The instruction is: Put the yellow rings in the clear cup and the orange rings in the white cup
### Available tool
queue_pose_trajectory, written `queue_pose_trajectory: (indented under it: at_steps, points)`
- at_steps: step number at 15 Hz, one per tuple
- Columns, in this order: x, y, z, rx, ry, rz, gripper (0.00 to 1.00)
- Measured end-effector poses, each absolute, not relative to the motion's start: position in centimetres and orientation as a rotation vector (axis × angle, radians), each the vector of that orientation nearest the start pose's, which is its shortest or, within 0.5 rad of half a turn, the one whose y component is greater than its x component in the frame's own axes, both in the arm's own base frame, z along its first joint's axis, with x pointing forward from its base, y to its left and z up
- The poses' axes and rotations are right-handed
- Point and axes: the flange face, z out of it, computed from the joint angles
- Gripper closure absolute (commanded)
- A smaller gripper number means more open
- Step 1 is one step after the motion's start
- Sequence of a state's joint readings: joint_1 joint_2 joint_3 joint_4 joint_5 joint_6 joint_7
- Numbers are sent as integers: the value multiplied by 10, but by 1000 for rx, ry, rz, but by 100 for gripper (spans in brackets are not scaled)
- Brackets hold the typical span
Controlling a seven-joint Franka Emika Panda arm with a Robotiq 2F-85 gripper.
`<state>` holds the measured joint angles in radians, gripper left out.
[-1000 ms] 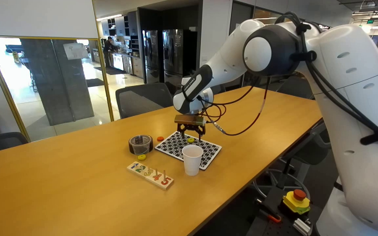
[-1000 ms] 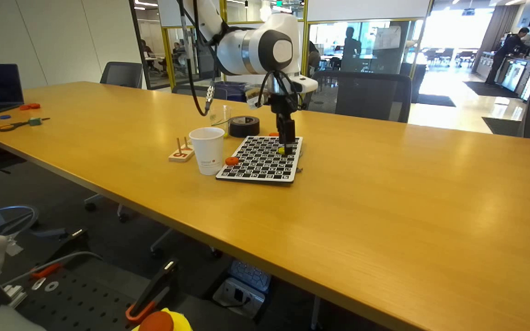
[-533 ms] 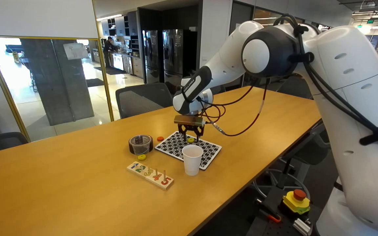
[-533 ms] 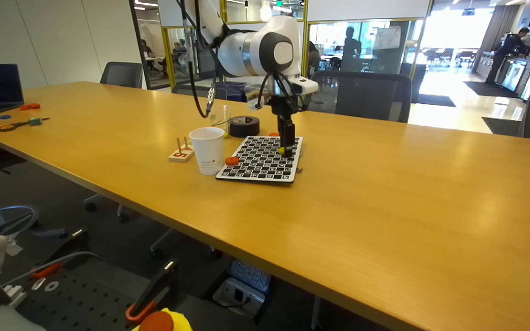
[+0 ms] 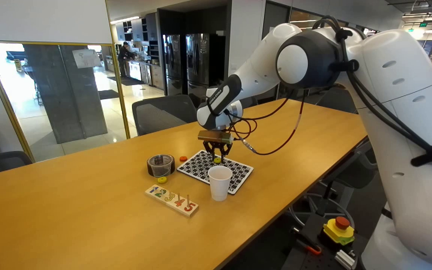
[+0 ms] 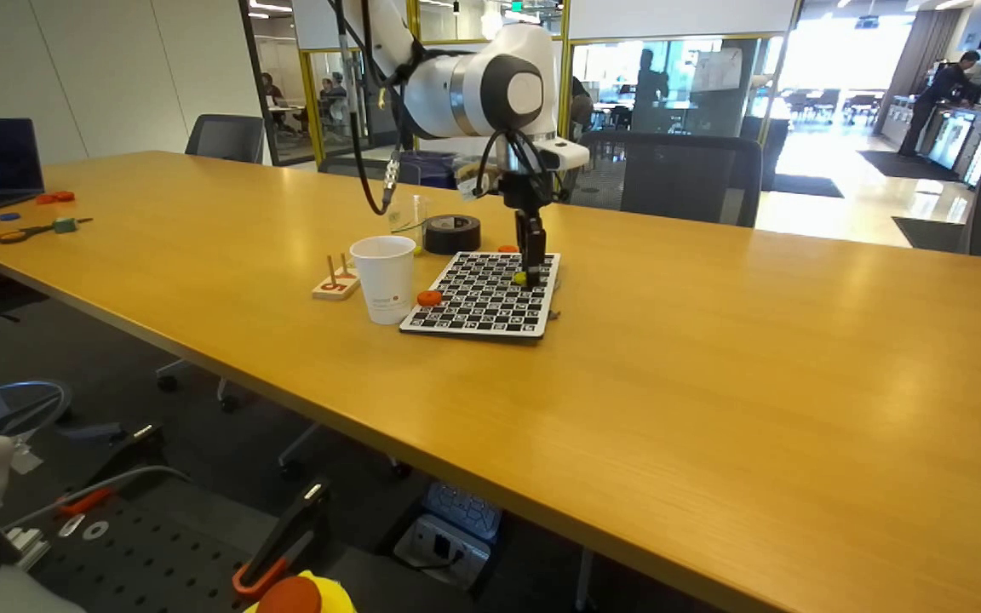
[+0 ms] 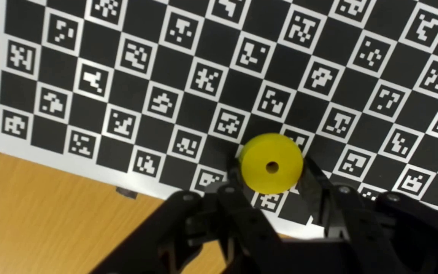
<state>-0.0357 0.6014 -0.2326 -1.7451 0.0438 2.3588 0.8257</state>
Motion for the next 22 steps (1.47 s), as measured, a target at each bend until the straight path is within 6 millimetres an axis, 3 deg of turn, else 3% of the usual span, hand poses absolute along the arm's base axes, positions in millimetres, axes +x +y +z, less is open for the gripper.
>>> queue_pose_trajectory:
  at_steps: [3, 7, 11, 14, 18, 22]
  points:
    - [654, -162, 250, -2764, 1657, -101, 83]
    - [668, -145, 288, -2754, 1588, -179, 83]
    - [679, -97, 326, -2757, 1465, -238, 83]
    - [683, -53, 342, -2777, 1349, -254, 83]
    - [686, 2, 345, -2817, 1180, -237, 83]
    - [684, 39, 344, -2851, 1038, -221, 83]
